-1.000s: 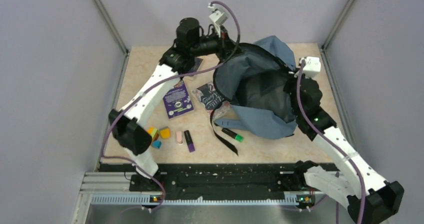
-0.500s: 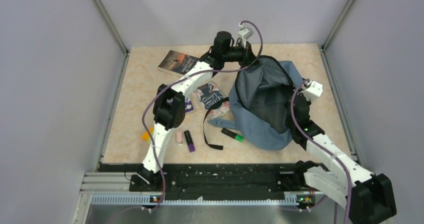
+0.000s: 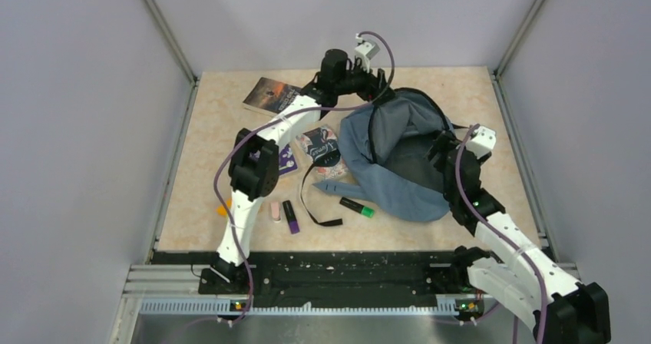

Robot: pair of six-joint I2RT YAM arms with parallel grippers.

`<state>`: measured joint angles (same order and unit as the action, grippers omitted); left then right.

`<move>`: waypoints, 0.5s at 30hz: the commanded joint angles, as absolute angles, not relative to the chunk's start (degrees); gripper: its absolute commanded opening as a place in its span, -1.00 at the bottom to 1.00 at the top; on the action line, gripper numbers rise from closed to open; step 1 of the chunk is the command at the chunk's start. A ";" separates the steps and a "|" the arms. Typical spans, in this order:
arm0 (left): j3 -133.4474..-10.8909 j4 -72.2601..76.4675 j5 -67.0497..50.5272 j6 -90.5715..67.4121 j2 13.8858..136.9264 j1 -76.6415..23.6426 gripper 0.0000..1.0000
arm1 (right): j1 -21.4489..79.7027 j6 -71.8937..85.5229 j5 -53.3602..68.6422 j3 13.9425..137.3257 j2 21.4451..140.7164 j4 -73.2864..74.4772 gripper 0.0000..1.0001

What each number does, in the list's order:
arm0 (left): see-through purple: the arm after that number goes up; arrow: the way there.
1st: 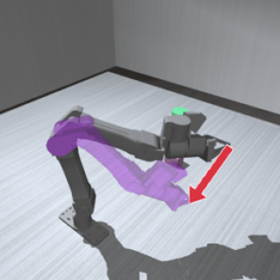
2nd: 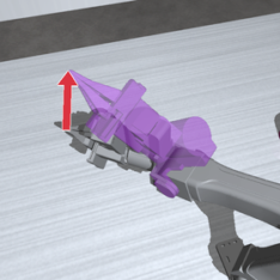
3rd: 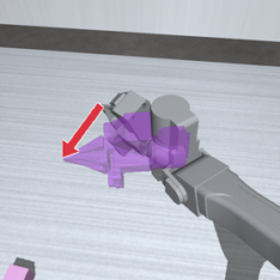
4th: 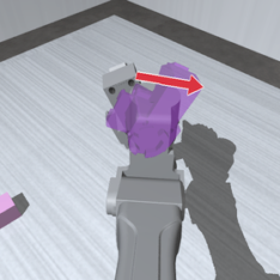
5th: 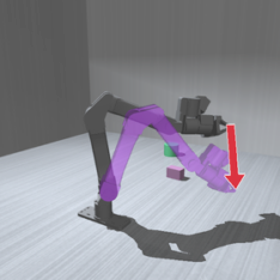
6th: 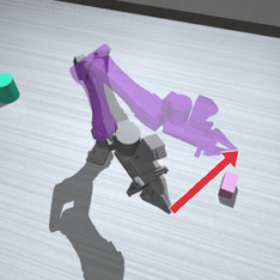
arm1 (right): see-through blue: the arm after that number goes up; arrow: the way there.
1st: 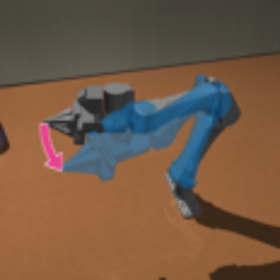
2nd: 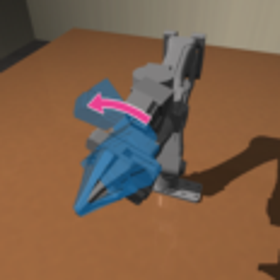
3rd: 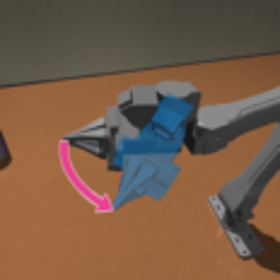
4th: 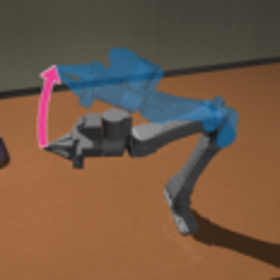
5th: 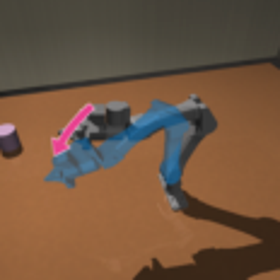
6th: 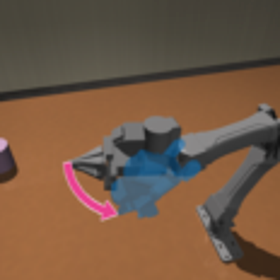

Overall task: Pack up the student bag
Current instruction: Place the student bag at the center of the board.

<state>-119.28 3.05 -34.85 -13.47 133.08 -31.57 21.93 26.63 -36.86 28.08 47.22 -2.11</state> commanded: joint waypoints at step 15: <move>-80.12 5.73 -26.33 -9.94 91.07 -30.87 0.85 | 21.67 20.10 -17.68 41.47 62.07 -7.63 0.74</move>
<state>-90.45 5.21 -34.54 -10.13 97.89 -31.53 21.93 23.35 -20.38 35.35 55.46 -0.84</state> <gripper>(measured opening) 0.922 0.867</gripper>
